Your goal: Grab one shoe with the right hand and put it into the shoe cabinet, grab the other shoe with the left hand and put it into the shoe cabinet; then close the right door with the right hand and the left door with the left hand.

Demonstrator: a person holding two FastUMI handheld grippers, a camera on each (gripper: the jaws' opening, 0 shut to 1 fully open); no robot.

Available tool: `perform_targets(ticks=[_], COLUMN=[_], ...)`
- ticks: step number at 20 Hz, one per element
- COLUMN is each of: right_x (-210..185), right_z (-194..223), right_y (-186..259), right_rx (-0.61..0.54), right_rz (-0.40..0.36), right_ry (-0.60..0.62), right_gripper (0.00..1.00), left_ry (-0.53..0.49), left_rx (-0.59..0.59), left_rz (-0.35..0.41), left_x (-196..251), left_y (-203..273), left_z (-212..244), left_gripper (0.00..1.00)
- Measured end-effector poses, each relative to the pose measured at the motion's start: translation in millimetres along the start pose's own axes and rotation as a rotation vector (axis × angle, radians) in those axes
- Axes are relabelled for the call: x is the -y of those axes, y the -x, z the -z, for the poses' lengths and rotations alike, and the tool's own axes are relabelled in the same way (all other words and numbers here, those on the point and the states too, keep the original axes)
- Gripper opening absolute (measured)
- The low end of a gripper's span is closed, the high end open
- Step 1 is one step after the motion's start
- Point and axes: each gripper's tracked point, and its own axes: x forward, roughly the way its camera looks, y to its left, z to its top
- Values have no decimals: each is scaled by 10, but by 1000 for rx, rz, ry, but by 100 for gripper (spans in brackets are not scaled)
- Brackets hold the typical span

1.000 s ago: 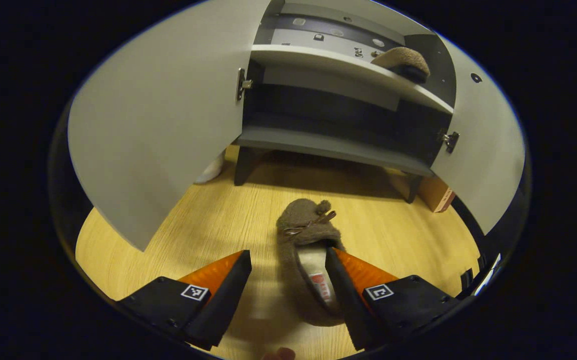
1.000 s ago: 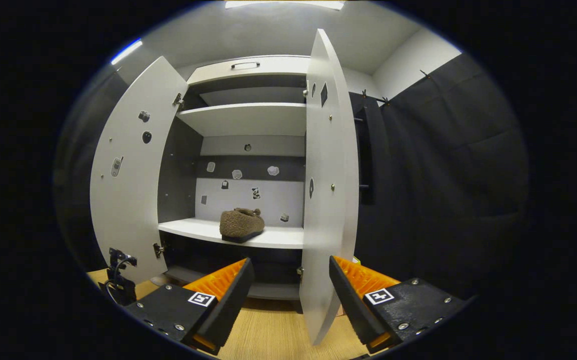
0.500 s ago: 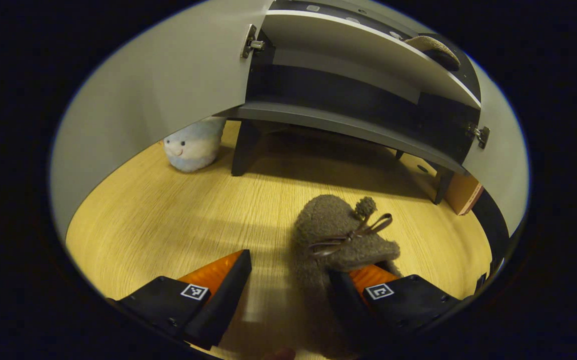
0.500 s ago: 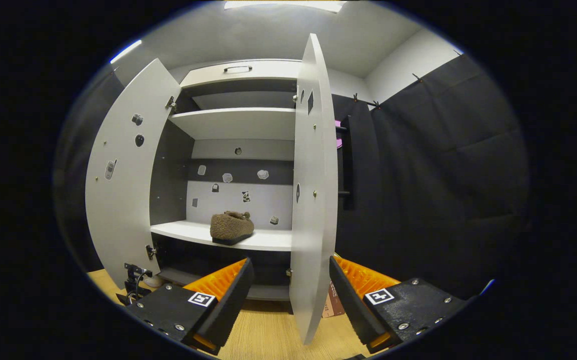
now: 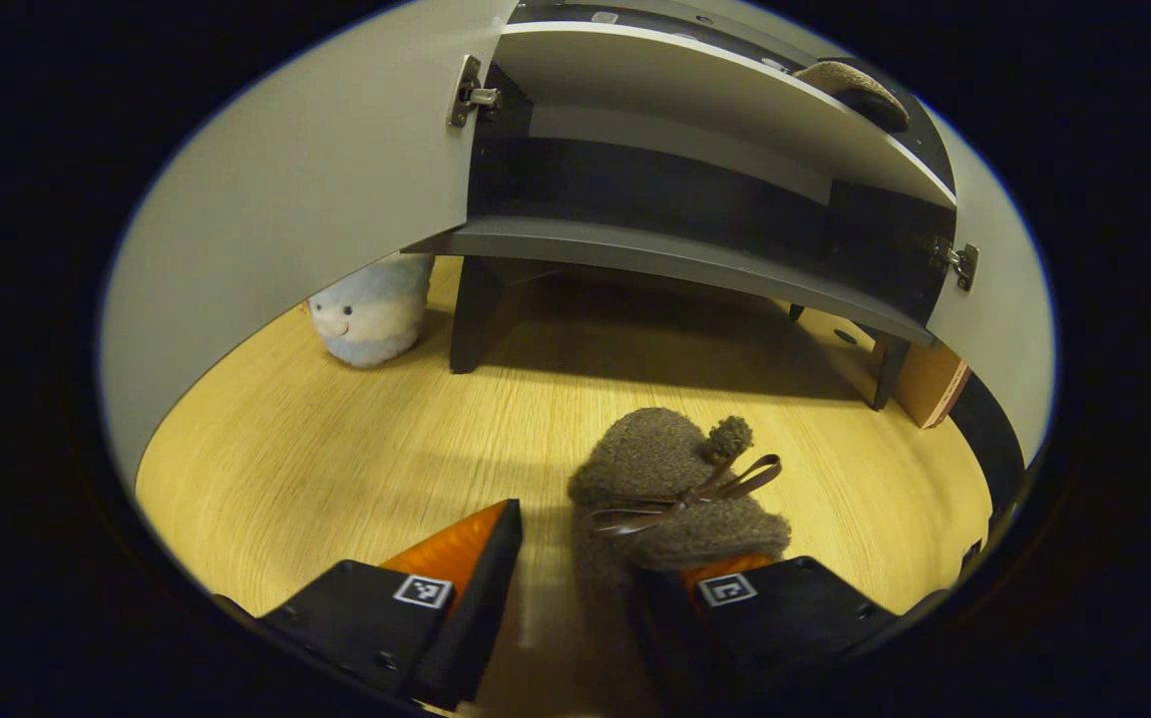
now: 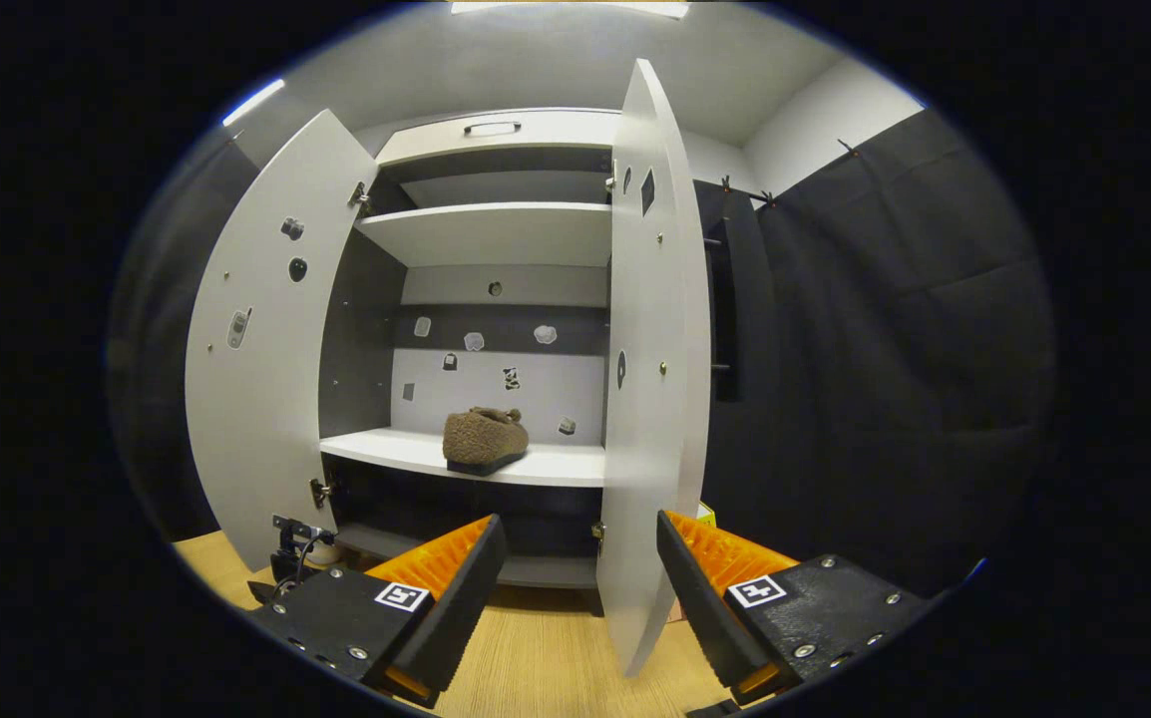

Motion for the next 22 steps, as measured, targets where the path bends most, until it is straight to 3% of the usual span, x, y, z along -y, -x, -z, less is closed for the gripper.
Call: perform_targets(ticks=[1,2,3,11,13,15,17,19,22], right_x=[-8,-15,-29,-120,-172,-216,-236,-235,-205], right_z=[7,2,3,52,81,76,97,80,33], right_y=[-1,0,11,22,19,19,32,61,99], right_rx=[0,-1,-1,-12,-21,-20,-22,-15,-2], right_rz=[-3,-6,-11,-45,-58,-69,-75,-73,-65], right_ry=[3,4,5,12,-3,-15,-9,-3,-7], right_gripper=[93,93,93,93,93,93,93,93,93], left_ry=[-17,-25,-7,51,53,62,30,-32,-76], left_rx=[0,-7,9,249,316,375,441,505,529], left_rz=[-39,-51,-14,69,85,170,205,164,82], left_x=[-38,-45,43,362,435,652,815,892,925], left_y=[48,108,165,1478,1835,2136,2379,2525,2369], left_z=[-5,1,-39,-872,-1217,-1658,-2159,-2623,-3294], left_gripper=[40,31,16,16,16,16,16,16,16])
